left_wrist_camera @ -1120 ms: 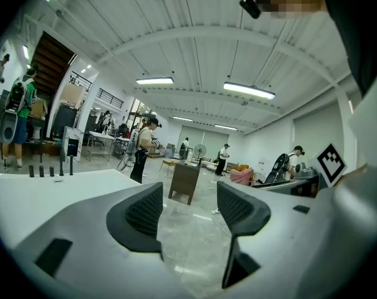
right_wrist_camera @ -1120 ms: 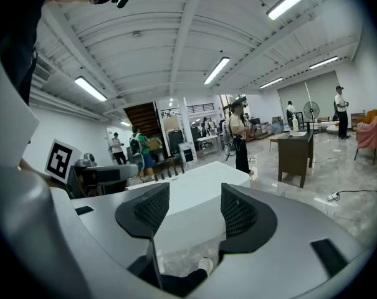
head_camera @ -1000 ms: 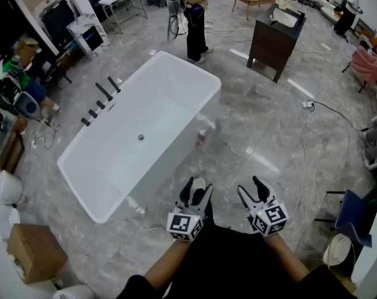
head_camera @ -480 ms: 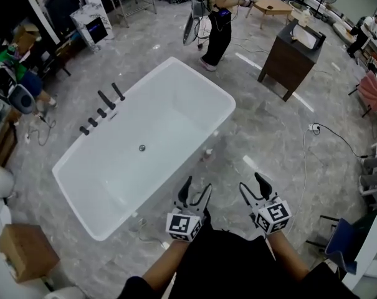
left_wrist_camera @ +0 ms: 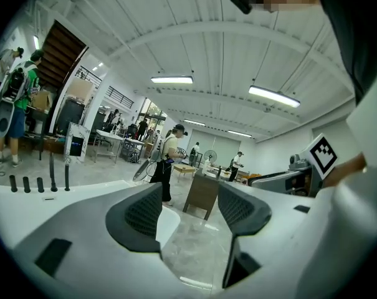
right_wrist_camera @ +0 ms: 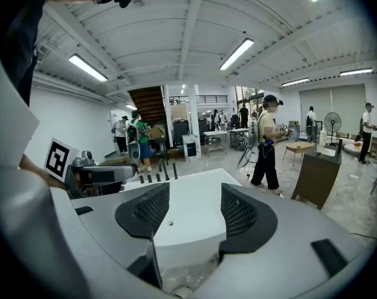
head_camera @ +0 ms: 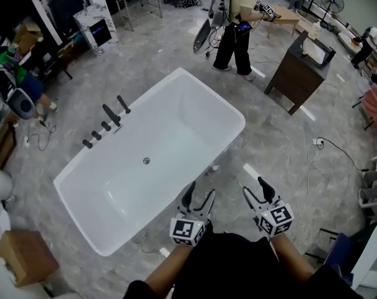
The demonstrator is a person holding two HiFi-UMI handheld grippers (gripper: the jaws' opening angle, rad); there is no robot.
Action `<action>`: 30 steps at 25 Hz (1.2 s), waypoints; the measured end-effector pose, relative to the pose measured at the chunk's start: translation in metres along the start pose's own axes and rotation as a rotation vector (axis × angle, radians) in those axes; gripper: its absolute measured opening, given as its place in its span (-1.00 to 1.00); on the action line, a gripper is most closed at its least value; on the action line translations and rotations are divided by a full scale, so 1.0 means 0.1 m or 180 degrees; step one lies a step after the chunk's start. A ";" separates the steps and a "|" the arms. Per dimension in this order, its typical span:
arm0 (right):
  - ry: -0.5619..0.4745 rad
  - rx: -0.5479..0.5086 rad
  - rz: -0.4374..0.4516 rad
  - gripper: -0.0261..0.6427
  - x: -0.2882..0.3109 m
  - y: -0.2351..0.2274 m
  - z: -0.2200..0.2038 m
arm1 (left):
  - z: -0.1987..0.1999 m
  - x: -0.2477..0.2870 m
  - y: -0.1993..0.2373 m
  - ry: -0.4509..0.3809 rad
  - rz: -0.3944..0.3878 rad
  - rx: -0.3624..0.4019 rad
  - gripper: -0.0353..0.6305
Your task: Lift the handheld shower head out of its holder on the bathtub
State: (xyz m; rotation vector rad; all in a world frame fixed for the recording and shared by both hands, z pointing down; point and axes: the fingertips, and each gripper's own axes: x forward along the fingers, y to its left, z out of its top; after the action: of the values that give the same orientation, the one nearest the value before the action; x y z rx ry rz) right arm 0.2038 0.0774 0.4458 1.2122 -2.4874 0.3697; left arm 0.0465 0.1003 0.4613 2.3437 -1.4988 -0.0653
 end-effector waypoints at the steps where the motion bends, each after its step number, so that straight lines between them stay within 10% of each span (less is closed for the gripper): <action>1: 0.0006 -0.0015 -0.0009 -0.24 0.07 -0.02 0.03 | 0.02 0.04 0.04 -0.0005 -0.0011 -0.0003 -0.12; 15: 0.0056 -0.0140 0.0140 -0.24 0.76 0.00 0.37 | 0.21 0.21 0.62 -0.0161 0.0126 -0.0048 -0.12; 30: -0.0053 -0.0374 0.1088 -0.24 2.17 -0.43 0.87 | 0.56 0.89 1.37 -0.0442 0.1066 0.0031 -0.12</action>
State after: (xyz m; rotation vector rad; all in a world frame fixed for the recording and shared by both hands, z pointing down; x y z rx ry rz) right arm 0.0962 -0.1341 0.4609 0.7467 -2.6893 0.2931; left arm -0.0466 -0.0452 0.4664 2.0992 -1.9418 -0.1377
